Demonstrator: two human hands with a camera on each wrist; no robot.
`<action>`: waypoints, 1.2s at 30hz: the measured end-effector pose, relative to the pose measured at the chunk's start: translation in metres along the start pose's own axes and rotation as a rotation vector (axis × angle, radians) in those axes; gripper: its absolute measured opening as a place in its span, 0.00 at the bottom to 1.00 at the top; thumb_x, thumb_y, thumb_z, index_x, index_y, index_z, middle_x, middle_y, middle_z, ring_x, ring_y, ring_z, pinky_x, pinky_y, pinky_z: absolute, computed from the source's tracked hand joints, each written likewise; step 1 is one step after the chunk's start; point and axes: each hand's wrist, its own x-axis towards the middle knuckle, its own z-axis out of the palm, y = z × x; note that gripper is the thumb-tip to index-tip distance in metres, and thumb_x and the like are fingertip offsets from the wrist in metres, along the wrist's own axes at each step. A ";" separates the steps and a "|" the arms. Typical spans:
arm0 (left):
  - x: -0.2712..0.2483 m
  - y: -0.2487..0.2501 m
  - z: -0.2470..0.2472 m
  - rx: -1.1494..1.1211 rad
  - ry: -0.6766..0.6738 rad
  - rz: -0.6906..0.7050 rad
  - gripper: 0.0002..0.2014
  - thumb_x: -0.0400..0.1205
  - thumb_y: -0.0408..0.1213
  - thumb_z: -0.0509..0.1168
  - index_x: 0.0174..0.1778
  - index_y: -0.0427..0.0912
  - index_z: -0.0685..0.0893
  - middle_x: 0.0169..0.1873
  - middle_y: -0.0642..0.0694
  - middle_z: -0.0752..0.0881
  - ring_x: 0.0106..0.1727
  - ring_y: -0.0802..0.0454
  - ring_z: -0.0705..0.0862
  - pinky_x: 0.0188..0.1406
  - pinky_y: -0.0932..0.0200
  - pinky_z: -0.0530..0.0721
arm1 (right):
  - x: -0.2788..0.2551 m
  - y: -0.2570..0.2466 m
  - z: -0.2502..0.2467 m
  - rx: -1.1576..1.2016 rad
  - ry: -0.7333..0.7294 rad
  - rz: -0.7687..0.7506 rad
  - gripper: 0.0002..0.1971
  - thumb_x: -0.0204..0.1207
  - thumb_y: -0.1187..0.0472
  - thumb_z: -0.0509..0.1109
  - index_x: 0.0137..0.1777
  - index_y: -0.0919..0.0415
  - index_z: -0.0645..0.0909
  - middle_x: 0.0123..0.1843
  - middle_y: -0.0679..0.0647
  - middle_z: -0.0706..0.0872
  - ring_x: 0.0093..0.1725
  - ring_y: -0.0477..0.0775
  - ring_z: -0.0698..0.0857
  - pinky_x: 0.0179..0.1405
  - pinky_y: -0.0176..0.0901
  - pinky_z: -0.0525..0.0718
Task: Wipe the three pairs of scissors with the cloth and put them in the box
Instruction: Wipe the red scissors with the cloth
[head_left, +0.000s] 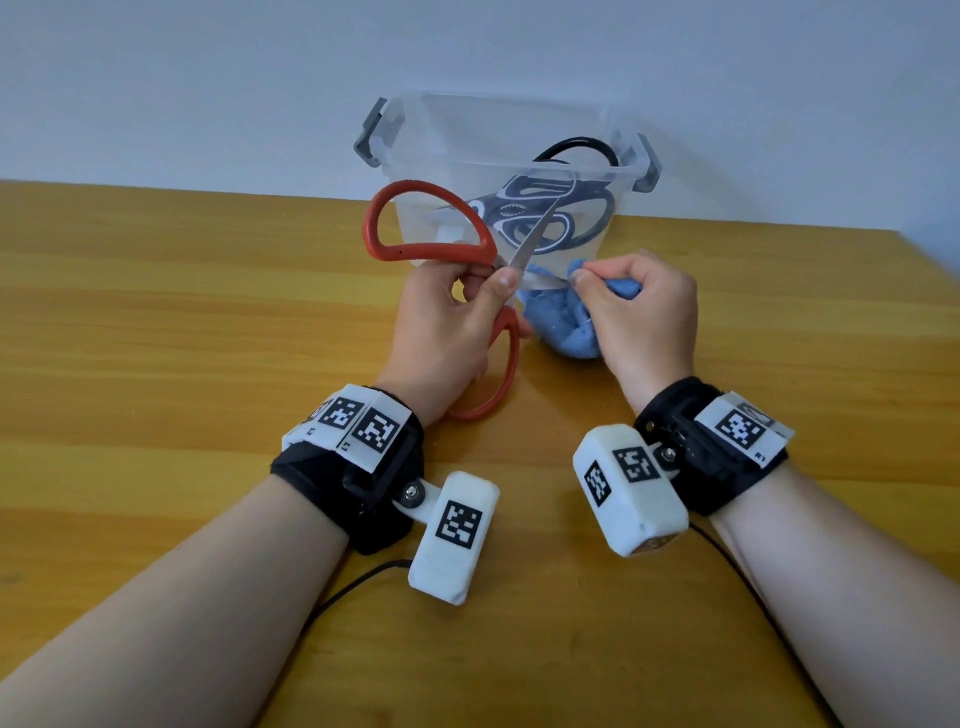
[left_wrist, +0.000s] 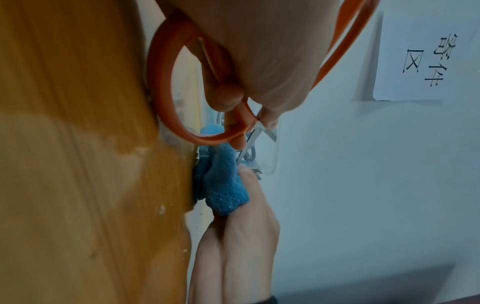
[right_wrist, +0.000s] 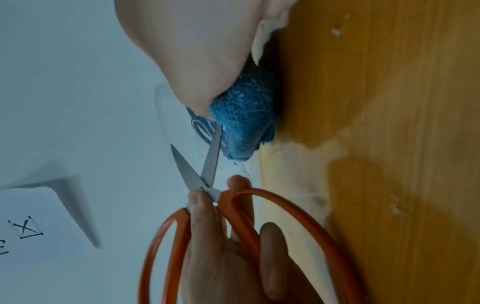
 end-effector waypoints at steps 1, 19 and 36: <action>0.000 0.000 0.000 -0.002 0.001 -0.005 0.16 0.90 0.34 0.64 0.50 0.20 0.77 0.38 0.21 0.86 0.14 0.61 0.80 0.12 0.64 0.69 | 0.002 0.001 -0.002 0.018 0.025 0.026 0.00 0.75 0.60 0.78 0.44 0.55 0.91 0.44 0.46 0.90 0.45 0.42 0.88 0.51 0.46 0.87; 0.002 -0.006 -0.002 -0.014 0.037 -0.049 0.13 0.91 0.33 0.63 0.45 0.28 0.82 0.33 0.31 0.91 0.11 0.57 0.74 0.12 0.65 0.68 | -0.002 0.002 0.004 -0.044 -0.110 -0.121 0.01 0.74 0.61 0.80 0.44 0.57 0.92 0.41 0.42 0.85 0.44 0.39 0.85 0.47 0.31 0.81; 0.007 -0.011 -0.006 -0.146 0.140 -0.167 0.10 0.90 0.40 0.65 0.47 0.37 0.80 0.34 0.38 0.93 0.12 0.49 0.67 0.16 0.61 0.68 | 0.000 -0.010 -0.006 0.497 0.206 -0.063 0.15 0.79 0.67 0.70 0.64 0.59 0.77 0.61 0.51 0.83 0.62 0.52 0.86 0.60 0.57 0.88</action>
